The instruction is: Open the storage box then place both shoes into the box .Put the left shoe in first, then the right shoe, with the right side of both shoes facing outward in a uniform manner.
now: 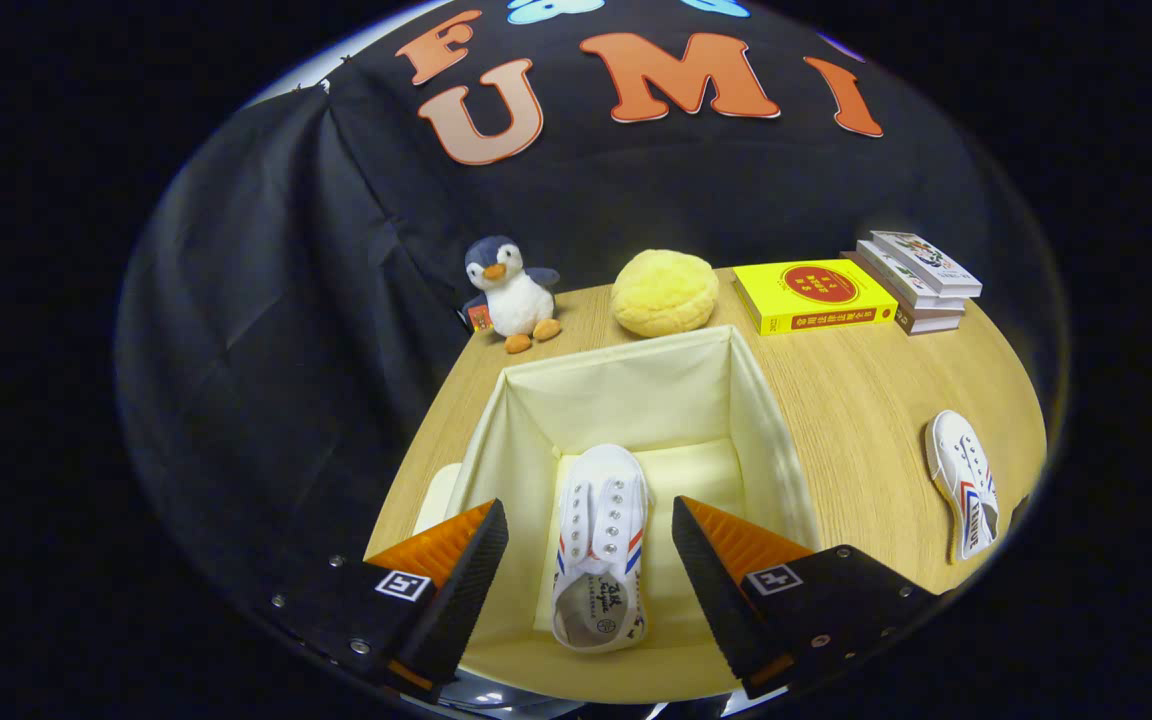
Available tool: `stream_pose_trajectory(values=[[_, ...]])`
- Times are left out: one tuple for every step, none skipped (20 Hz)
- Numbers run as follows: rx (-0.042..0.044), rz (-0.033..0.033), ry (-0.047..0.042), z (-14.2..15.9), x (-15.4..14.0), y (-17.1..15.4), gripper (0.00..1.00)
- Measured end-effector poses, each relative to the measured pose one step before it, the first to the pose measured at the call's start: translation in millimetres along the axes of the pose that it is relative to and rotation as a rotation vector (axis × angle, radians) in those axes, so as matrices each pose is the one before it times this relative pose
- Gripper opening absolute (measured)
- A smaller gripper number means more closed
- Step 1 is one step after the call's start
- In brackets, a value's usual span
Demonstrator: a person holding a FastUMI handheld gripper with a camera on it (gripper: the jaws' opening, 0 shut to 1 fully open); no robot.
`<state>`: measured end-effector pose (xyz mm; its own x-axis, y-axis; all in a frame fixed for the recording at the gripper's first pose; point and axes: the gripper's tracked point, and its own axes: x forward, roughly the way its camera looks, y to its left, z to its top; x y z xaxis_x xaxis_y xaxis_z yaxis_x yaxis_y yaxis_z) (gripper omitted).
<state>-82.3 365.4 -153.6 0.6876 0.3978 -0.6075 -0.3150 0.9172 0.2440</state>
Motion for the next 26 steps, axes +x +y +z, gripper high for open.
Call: stream_pose_trajectory(values=[[0.00094, 0.00669, -0.01744, 8.1, -6.81, -5.93, 0.99], [0.00058, 0.00142, -0.01455, 6.68, -7.26, -9.15, 0.99], [-0.00118, -0.00293, -0.01347, 6.84, -7.76, -12.36, 0.99], [0.0002, -0.01091, -0.00911, 5.13, -6.5, -14.09, 0.99], [0.00227, -0.0124, -0.0125, 9.12, 5.77, -12.85, 0.99], [0.00171, -0.0153, -0.00997, 4.54, -4.26, -16.6, 0.99], [0.00169, -0.01825, -0.00759, 3.03, -4.7, -18.5, 0.99], [0.00194, -0.01848, -0.00535, 2.74, -2.55, -18.66, 0.99], [0.00041, -0.02124, -0.00112, 0.91, -2.01, -19.98, 0.99], [-0.00022, -0.02233, 0.00218, 0.08, -1.07, -19.84, 0.99], [0.00034, -0.01942, -0.00059, -1.49, -1.42, -19.12, 0.99], [-0.00252, -0.02091, -0.00397, -0.38, -0.05, -18.85, 0.99], [-0.00408, -0.01716, -0.00065, 0.9, -0.72, -19.25, 0.99], [-0.00444, -0.01417, 0.00115, -1.63, 1.33, -18.0, 0.99], [-0.00602, -0.01853, 0.00399, -2.96, 0.42, -21.02, 0.99], [-0.00854, -0.02061, -0.0016, -1.56, 0.57, -18.7, 0.99], [-0.01251, -0.01967, -0.00113, -2.51, 2.72, -18.65, 0.99], [-0.00911, -0.021, 0.00486, -5.31, 1.32, -17.87, 0.99], [-0.00622, -0.02087, 0.00583, -6.46, 3.11, -17.82, 0.99], [-0.00445, -0.02303, 0.01396, -7.18, 2.97, -16.24, 0.99], [-0.0012, -0.01706, 0.01608, -8.7, 4.05, -14.37, 0.99], [0.00155, -0.0137, 0.01966, -9.16, 3.66, -12.14, 0.99], [0.00254, -0.00736, 0.02306, -10.21, 4.65, -9.84, 0.99], [0.00188, -0.00481, 0.02667, -10.75, 4.05, -8.0, 0.98], [-0.00007, -0.0029, 0.02542, -11.35, 4.12, -7.18, 0.98], [-0.00257, -0.0038, 0.02486, -9.24, 5.21, -5.85, 0.96]])
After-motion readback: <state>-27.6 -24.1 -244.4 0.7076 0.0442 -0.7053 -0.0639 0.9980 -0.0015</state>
